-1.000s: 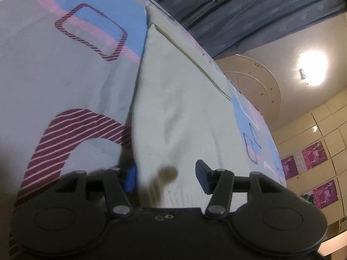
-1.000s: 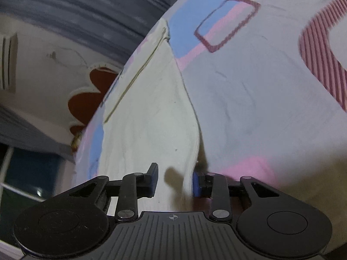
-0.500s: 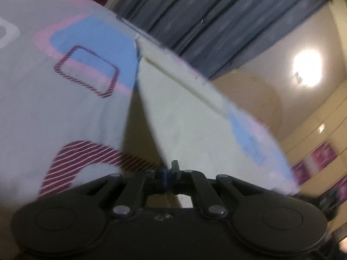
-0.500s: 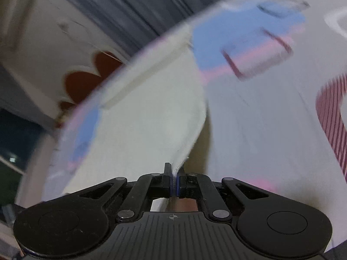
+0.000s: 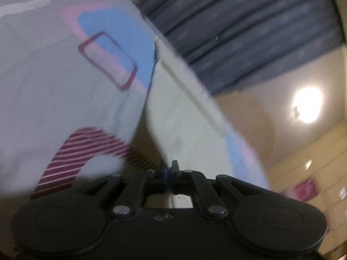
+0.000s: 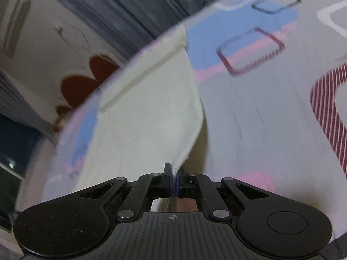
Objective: Fold small clothes
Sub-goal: 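Grasp the hem with both tools and fold it over toward the collar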
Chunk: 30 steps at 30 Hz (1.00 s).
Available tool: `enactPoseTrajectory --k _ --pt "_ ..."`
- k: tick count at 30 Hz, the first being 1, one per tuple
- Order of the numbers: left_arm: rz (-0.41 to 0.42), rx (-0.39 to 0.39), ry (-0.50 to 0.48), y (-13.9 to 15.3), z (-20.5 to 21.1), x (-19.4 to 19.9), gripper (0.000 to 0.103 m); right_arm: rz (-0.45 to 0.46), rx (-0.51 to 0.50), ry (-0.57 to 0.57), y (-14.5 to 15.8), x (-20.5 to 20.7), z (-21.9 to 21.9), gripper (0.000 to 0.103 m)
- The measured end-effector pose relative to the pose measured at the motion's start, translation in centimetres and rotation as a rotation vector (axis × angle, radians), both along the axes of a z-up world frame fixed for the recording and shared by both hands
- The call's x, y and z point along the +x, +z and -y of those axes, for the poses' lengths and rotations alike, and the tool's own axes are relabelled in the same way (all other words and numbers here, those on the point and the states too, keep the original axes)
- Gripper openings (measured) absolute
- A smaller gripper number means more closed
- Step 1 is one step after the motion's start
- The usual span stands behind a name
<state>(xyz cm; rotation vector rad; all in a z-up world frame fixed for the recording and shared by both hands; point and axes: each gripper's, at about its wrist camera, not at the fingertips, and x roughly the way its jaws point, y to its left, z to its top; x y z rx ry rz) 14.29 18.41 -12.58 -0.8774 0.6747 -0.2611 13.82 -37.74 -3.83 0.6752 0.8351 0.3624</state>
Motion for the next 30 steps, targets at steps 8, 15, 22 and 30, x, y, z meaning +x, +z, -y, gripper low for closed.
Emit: enactPoseTrajectory --k 8,15,22,30 --pt "0.101 -0.138 0.063 4.2 -0.1 6.1 0.002 0.153 0.061 -0.039 5.9 4.5 -0.5 0.002" --pt "0.139 -0.148 0.106 6.9 -0.3 18.1 0.002 0.171 0.094 -0.080 7.6 15.2 0.0 0.002" --pt "0.079 -0.102 0.109 5.2 0.4 29.8 0.002 0.129 0.093 -0.067 4.1 28.5 0.6 0.002" --pt "-0.048 -0.087 0.140 0.1 -0.6 36.3 0.002 0.001 0.064 -0.045 -2.9 37.8 -0.1 0.002"
